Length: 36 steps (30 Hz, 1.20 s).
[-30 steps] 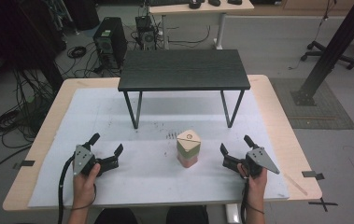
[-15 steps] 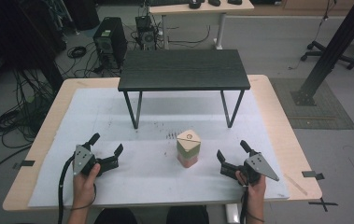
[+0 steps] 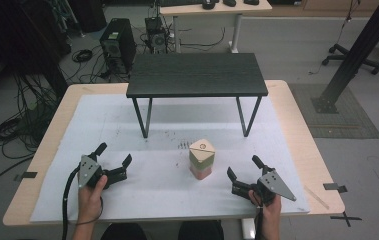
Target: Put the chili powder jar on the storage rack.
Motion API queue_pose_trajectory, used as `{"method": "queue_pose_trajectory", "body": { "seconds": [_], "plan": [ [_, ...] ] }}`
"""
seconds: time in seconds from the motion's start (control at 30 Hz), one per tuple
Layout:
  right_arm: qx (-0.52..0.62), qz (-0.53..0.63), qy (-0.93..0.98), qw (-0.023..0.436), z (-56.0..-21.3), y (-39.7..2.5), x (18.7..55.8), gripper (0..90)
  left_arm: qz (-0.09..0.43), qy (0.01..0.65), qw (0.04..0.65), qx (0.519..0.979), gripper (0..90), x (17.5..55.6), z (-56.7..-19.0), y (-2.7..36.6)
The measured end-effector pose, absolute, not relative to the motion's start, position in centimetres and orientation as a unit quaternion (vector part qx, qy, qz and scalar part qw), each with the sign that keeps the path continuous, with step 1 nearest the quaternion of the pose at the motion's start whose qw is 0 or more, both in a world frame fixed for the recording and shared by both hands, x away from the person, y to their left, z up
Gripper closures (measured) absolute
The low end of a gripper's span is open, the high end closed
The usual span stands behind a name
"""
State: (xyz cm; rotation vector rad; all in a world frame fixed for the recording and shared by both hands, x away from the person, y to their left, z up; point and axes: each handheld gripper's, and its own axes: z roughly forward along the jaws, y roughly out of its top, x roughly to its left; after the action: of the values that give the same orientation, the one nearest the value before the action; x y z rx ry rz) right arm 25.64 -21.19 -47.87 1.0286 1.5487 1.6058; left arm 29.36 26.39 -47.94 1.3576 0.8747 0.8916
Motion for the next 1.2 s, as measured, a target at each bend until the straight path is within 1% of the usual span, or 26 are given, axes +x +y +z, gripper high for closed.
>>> {"method": "queue_pose_trajectory", "body": {
  "seconds": [0.47,1.2],
  "plan": [
    [0.378,0.627,0.599,0.323,-47.9,-19.5,24.4,2.7,0.386,0.377,0.604,0.587,0.2,29.3,-47.9,26.4],
    [0.361,0.640,0.603,0.311,-47.9,-17.4,23.7,2.4,0.387,0.376,0.604,0.586,0.2,29.3,-47.9,26.4]
  ]
}}
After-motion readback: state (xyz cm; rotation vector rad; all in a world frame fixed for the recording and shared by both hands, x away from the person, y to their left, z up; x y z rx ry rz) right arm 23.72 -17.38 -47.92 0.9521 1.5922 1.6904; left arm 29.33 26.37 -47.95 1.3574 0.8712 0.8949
